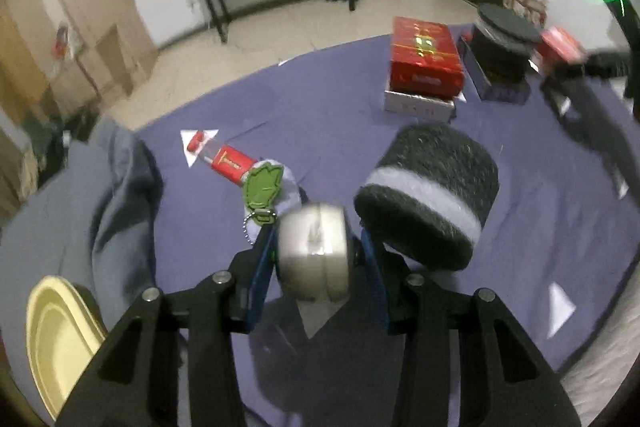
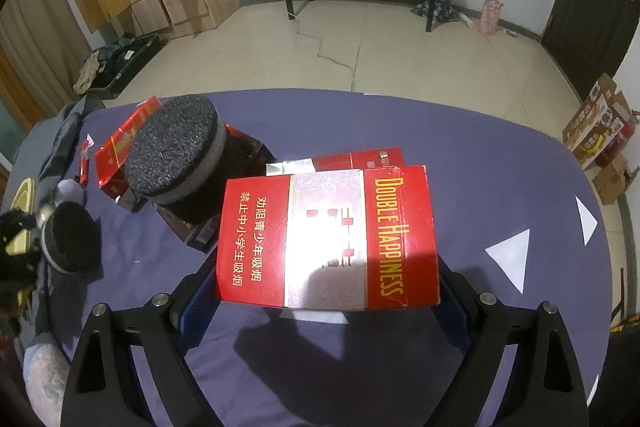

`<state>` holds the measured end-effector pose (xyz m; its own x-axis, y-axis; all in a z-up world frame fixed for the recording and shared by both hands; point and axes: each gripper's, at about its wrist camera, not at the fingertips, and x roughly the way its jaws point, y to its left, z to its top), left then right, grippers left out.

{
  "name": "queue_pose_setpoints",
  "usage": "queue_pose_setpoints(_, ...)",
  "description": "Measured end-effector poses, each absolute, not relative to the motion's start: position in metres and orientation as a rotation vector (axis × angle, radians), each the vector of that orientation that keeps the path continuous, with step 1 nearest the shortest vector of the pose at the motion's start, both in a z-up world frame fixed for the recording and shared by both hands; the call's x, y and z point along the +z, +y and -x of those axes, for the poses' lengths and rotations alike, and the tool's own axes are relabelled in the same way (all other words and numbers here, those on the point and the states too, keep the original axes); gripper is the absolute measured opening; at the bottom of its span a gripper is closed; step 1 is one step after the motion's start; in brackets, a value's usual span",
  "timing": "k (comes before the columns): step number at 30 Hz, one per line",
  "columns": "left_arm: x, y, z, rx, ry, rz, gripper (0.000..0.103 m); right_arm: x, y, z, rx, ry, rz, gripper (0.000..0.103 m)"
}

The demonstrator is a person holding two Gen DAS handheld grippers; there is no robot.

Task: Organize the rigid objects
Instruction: 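Carry the Double Happiness box and silver ball to the yellow basin with both tools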

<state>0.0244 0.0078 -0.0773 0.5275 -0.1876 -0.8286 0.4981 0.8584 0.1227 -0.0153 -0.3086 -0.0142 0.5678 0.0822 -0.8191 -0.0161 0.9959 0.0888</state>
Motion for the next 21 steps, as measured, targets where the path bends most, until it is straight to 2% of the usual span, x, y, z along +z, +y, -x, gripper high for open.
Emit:
queue_pose_setpoints(2,-0.078,0.008,-0.018,-0.445,0.894,-0.379,0.052,-0.014,-0.309,0.017,0.061,0.960,-0.086,0.092)
queue_pose_setpoints(4,-0.075,0.013,-0.018,-0.487,0.905,-0.307,0.067,-0.016,-0.310,0.017,0.065,0.964,-0.091,0.092)
queue_pose_setpoints(5,-0.072,0.017,-0.020,-0.500,0.917,-0.247,0.083,-0.018,-0.310,0.018,0.064,0.967,-0.088,0.092)
queue_pose_setpoints(6,-0.072,0.018,-0.021,-0.500,0.926,-0.212,0.086,-0.019,-0.311,0.017,0.063,0.970,-0.083,0.092)
queue_pose_setpoints(9,-0.073,0.022,-0.019,-0.499,0.956,-0.138,0.086,-0.018,-0.313,0.017,0.064,0.973,-0.087,0.092)
queue_pose_setpoints(14,-0.075,0.025,-0.002,-0.489,0.987,-0.180,0.086,-0.017,-0.314,0.016,0.064,0.972,-0.081,0.092)
queue_pose_setpoints(16,-0.078,0.028,0.000,-0.492,0.990,-0.195,0.084,-0.018,-0.315,0.017,0.063,0.978,-0.083,0.092)
queue_pose_setpoints(17,-0.080,0.029,0.001,-0.481,0.994,-0.210,0.073,-0.019,-0.315,0.017,0.062,0.979,-0.083,0.092)
queue_pose_setpoints(18,-0.081,0.030,0.001,-0.474,0.995,-0.212,0.056,-0.019,-0.315,0.017,0.060,0.981,-0.082,0.092)
queue_pose_setpoints(20,-0.085,0.029,-0.005,-0.469,1.020,-0.207,0.044,-0.019,-0.315,0.017,0.057,0.984,-0.076,0.092)
queue_pose_setpoints(21,-0.088,0.028,-0.008,-0.479,1.044,-0.200,0.043,-0.019,-0.315,0.017,0.056,0.984,-0.074,0.092)
